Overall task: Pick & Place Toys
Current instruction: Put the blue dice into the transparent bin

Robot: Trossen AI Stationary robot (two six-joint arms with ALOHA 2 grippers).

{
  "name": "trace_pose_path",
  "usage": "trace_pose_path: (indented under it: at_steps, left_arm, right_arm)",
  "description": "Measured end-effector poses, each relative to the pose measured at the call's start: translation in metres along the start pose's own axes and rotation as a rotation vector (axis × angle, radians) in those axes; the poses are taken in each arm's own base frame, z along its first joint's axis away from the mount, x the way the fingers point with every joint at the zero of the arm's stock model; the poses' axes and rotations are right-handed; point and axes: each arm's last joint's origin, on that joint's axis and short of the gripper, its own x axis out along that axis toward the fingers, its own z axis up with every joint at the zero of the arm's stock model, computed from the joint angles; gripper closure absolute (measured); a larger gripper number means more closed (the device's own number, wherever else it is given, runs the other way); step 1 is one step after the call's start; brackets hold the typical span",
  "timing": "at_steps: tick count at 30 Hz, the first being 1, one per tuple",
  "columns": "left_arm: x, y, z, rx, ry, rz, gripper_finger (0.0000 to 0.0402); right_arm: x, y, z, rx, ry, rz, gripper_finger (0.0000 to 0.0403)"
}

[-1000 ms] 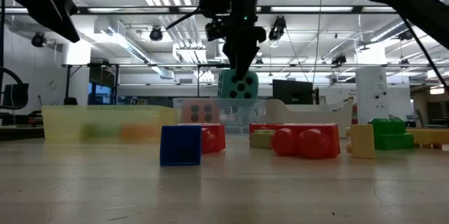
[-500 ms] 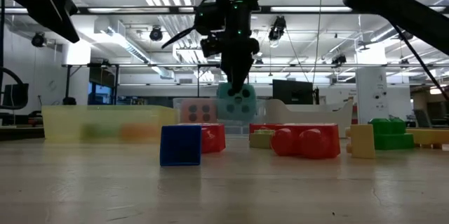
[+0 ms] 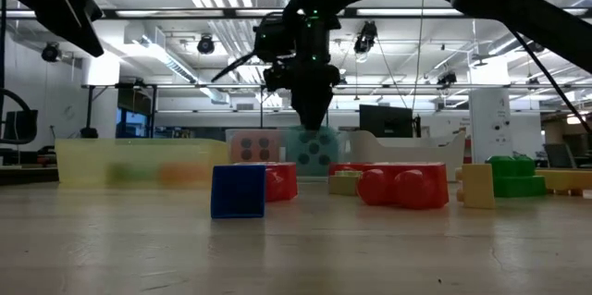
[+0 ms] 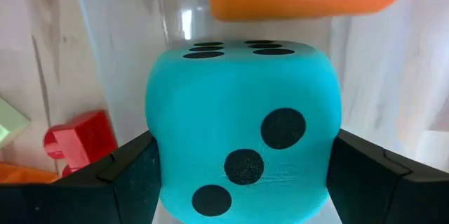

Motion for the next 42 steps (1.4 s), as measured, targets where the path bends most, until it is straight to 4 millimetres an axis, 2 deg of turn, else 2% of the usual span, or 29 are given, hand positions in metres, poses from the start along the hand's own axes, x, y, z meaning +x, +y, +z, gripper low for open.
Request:
trace_pose_path:
  at_steps: [4,14,18,20,27,31,37,42]
  left_arm:
    - [0.000,0.000,0.000,0.000,0.002,-0.001,0.0121]
    - [0.000,0.000,0.000,-0.002,0.002,-0.002,0.0121]
    - [0.000,0.000,0.000,-0.002,0.001,-0.002,0.0121]
    - [0.000,0.000,0.000,-0.002,0.001,-0.002,0.0121]
    - [0.000,0.000,0.000,-0.017,-0.001,0.001,0.0121]
    - [0.000,0.000,0.000,-0.018,-0.001,0.001,0.0121]
    - [0.000,0.000,0.000,-0.018,-0.001,0.001,0.0121]
    - [0.000,0.000,0.000,-0.026,0.001,-0.005,0.0121]
  right_arm:
    - [0.010,0.001,-0.002,0.002,0.018,0.003,0.0092]
    - [0.010,0.002,-0.001,0.019,0.009,0.000,0.0091]
    - [0.011,0.004,0.000,0.020,0.011,0.000,0.0032]
    - [0.011,0.005,0.000,0.029,0.011,0.000,0.0017]
    - [0.011,0.007,0.000,0.023,0.015,0.003,0.0040]
    - [0.006,0.008,-0.001,0.022,0.013,0.007,0.0042]
    - [-0.011,0.011,-0.003,0.030,-0.025,-0.007,0.0042]
    - [-0.008,0.012,0.000,0.034,-0.037,-0.011,0.0042]
